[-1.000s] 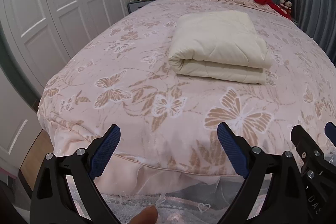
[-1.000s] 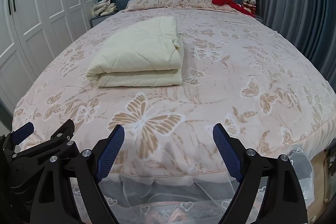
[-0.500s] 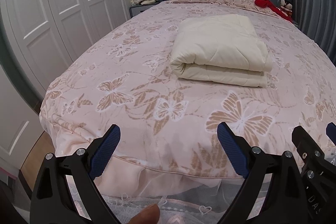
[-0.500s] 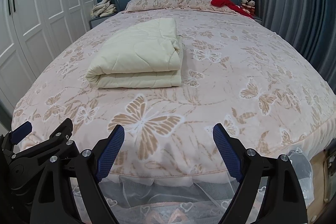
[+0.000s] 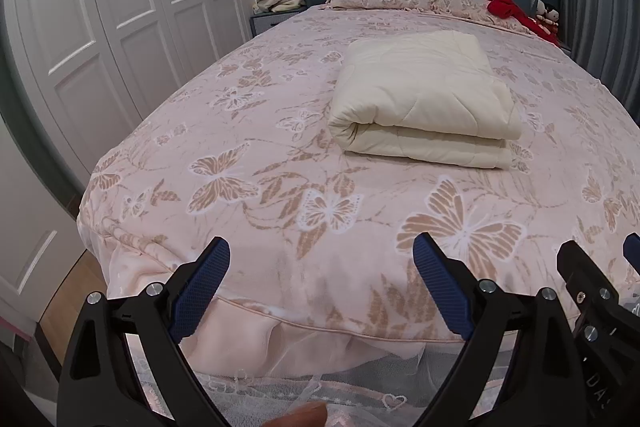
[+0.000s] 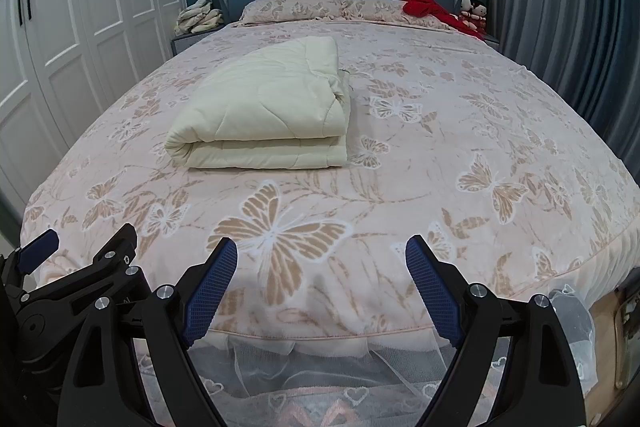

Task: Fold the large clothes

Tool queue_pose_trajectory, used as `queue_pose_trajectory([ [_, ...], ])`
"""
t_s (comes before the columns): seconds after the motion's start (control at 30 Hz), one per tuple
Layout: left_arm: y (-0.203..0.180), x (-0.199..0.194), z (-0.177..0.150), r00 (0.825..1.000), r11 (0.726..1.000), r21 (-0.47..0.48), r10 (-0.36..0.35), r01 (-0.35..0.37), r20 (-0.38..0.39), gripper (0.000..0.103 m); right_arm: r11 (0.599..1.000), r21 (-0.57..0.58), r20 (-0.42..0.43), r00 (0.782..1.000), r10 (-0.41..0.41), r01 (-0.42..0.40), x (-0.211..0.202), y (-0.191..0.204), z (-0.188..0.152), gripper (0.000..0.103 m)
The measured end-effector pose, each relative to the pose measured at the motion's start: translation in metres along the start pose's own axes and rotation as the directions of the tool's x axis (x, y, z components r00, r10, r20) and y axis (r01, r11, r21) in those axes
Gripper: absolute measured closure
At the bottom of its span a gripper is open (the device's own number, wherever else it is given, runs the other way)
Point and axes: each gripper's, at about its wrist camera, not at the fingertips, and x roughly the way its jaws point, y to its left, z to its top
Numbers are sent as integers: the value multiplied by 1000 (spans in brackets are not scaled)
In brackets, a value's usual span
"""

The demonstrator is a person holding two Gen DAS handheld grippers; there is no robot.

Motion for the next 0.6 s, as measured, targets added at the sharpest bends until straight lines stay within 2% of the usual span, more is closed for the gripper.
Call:
queue_pose_trajectory([
  [0.6,-1,0,-1,1000,1000,-8,1,-1,-2,17,1000,-3,5,1000,-2,2,0,1,0,18],
])
